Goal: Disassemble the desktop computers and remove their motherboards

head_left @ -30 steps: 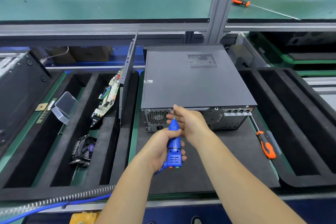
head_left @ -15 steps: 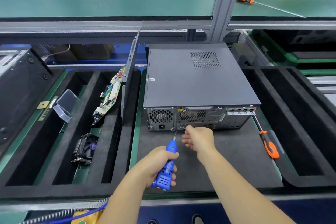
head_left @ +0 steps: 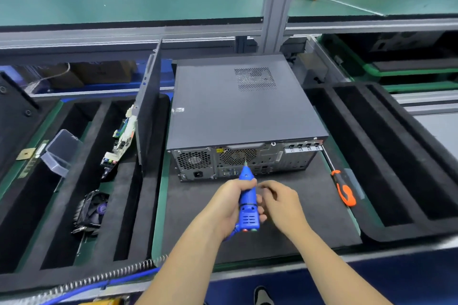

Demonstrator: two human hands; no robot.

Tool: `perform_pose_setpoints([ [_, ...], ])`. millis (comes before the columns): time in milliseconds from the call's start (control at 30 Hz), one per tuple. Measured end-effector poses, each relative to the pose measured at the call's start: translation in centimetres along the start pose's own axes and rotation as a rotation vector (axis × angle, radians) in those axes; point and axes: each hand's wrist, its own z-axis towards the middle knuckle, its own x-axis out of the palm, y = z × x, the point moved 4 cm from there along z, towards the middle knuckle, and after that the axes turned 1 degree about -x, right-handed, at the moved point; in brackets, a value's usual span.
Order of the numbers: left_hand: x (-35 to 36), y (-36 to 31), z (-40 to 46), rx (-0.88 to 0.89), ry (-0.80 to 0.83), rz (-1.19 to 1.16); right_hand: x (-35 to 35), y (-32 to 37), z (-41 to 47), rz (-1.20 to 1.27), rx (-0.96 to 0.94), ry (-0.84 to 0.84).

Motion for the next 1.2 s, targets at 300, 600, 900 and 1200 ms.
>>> perform_pose_setpoints([
  [300, 5.6, 0.8, 2.8, 0.008, -0.027, 0.033, -4.7, 1.0, -2.0, 0.49, -0.032, 0.467],
  [600, 9.7, 2.0, 3.7, 0.025, -0.04, -0.024, -8.5, -1.2, -1.9, 0.288, -0.139, 0.536],
  [900, 12.4, 2.2, 4.4, 0.062, -0.048, -0.053, -10.6, -2.7, -0.6, 0.297, -0.166, 0.58],
  [1200, 13.4, 2.4, 4.5, 0.118, -0.074, -0.033, -11.6, -2.8, -0.3, 0.335, -0.18, 0.584],
])
